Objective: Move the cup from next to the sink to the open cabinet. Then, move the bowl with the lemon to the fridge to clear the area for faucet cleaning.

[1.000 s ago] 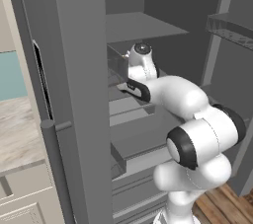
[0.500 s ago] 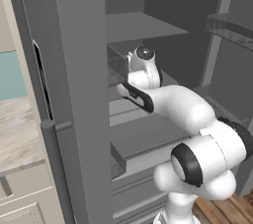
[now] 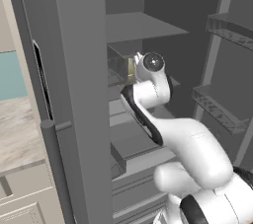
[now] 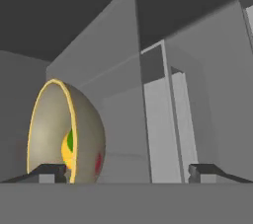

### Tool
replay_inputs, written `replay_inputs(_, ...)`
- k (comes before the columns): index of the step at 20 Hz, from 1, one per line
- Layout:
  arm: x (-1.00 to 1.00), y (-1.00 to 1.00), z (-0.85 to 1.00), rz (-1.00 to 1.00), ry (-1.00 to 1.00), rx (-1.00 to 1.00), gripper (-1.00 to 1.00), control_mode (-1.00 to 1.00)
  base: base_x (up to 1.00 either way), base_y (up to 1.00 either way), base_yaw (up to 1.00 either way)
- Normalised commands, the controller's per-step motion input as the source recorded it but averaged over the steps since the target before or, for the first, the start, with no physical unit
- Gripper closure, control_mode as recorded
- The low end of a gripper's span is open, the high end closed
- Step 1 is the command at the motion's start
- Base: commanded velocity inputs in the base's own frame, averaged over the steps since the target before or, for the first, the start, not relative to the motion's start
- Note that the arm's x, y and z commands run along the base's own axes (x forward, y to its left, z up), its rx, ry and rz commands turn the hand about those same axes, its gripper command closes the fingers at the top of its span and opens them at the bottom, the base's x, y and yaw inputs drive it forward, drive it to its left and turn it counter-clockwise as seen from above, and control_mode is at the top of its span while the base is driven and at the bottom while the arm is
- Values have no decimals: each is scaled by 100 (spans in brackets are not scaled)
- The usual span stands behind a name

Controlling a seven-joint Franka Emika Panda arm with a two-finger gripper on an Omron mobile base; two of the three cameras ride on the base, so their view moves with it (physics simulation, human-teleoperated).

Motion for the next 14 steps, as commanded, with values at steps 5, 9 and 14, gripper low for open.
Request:
replay_inputs(5,-100,-3,100,-23,7,19,-100,-100,0,0,0)
replay_inputs(9,-100,-16,50,-23,23,24,-100,-100,0,0,0)
replay_inputs(14,-100,-25,-1,-12,5,18,-100,-100,0,0,0)
